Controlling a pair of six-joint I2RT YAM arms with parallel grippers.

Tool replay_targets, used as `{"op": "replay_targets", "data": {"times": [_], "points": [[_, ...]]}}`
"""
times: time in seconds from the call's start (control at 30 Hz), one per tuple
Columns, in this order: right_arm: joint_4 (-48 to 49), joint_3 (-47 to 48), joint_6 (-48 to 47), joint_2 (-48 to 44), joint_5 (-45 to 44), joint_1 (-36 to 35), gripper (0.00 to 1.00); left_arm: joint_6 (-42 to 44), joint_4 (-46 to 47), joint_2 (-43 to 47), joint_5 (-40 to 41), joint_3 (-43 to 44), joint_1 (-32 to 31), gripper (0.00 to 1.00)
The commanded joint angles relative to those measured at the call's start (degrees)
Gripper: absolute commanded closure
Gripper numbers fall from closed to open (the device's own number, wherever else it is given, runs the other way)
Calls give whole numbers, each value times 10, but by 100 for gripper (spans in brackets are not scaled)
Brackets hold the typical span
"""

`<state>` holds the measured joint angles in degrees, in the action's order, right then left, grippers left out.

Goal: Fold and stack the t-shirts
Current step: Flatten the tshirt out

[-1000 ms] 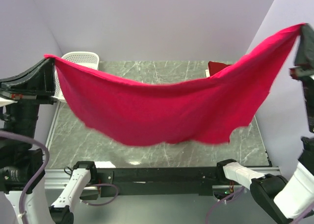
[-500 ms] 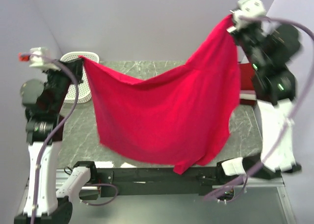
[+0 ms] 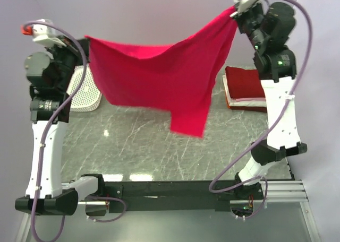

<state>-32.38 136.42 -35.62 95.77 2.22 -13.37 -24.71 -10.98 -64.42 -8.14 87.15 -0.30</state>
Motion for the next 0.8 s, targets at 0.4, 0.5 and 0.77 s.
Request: {"op": "replay_targets", "data": {"times": [0.4, 0.5, 0.77], "points": [[81, -102, 17, -230, 57, 64, 100, 16, 1, 170, -2, -20, 1, 100], [68, -71, 24, -235, 60, 63, 100, 19, -9, 170, 6, 8, 1, 100], [74, -70, 34, -224, 61, 63, 100, 14, 10, 141, -2, 23, 1, 100]]}}
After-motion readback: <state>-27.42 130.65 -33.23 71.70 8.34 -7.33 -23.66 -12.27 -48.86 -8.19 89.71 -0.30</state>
